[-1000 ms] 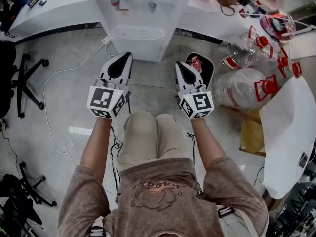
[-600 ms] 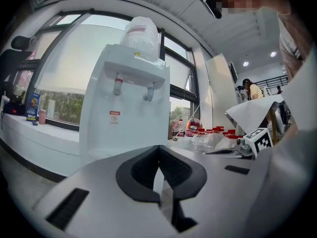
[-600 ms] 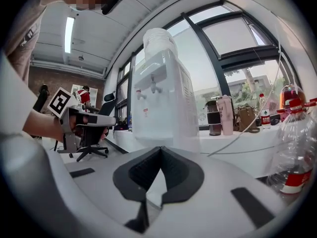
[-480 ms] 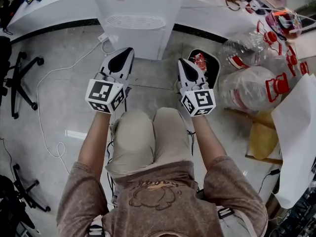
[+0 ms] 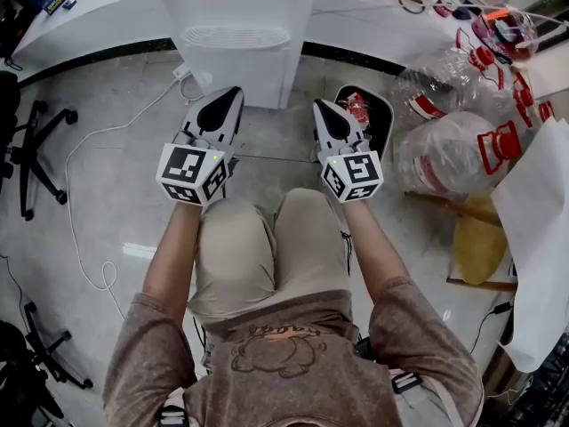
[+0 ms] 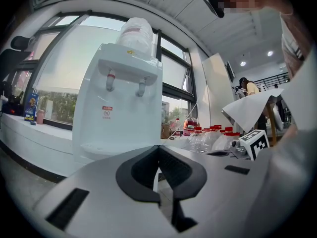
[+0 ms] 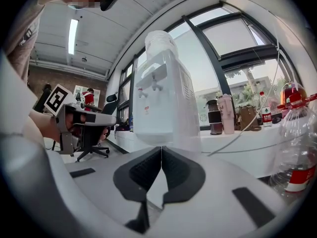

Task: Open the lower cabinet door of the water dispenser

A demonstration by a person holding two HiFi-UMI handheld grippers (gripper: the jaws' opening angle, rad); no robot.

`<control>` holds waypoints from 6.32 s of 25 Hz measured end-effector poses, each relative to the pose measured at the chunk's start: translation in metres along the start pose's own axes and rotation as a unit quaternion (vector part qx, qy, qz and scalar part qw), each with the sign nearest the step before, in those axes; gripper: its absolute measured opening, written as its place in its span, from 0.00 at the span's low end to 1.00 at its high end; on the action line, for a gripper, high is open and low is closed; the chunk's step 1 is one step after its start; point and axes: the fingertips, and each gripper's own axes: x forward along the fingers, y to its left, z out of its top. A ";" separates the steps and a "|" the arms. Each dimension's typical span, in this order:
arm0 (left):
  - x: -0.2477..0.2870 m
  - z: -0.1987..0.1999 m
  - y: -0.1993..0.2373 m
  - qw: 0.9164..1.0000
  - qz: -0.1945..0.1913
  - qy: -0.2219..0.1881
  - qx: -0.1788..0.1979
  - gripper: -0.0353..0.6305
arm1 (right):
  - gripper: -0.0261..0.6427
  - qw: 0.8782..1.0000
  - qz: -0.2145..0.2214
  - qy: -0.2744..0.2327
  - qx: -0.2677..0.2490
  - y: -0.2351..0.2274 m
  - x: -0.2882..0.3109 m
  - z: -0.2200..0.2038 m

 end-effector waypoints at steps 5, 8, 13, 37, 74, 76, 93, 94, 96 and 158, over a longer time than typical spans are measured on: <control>0.003 -0.001 -0.005 1.000 -0.006 0.002 0.013 0.07 | 0.15 1.000 0.013 -0.005 0.014 0.003 0.003 0.001; 0.003 -0.002 -0.005 1.000 -0.006 0.003 0.011 0.07 | 0.22 1.000 0.023 -0.004 0.020 0.006 0.005 -0.001; 0.001 -0.003 -0.004 1.000 -0.004 0.004 0.005 0.07 | 0.43 0.998 0.046 0.004 0.038 0.012 0.009 -0.007; 0.006 -0.016 0.002 1.000 -0.013 0.021 0.002 0.07 | 0.50 0.997 0.056 0.056 0.020 -0.054 0.139 -0.059; 0.000 -0.016 -0.002 0.999 -0.011 0.020 -0.028 0.07 | 0.37 0.992 0.073 0.099 0.000 -0.031 0.131 -0.073; -0.001 -0.015 -0.005 0.999 -0.010 0.019 -0.032 0.07 | 0.36 0.992 0.076 0.102 -0.004 -0.027 0.126 -0.074; -0.028 -0.004 -0.010 0.999 0.011 0.005 -0.043 0.07 | 0.30 0.985 0.119 0.117 -0.039 0.020 0.088 -0.081; -0.030 -0.004 -0.009 0.999 0.014 0.005 -0.044 0.07 | 0.30 0.984 0.125 0.118 -0.042 0.024 0.085 -0.081; -0.033 -0.004 -0.009 0.999 0.018 0.004 -0.045 0.07 | 0.30 0.982 0.138 0.119 -0.047 0.032 0.080 -0.082; -0.160 0.004 0.084 0.983 0.172 0.000 -0.063 0.07 | 0.08 0.906 0.407 0.115 0.009 0.290 0.089 -0.093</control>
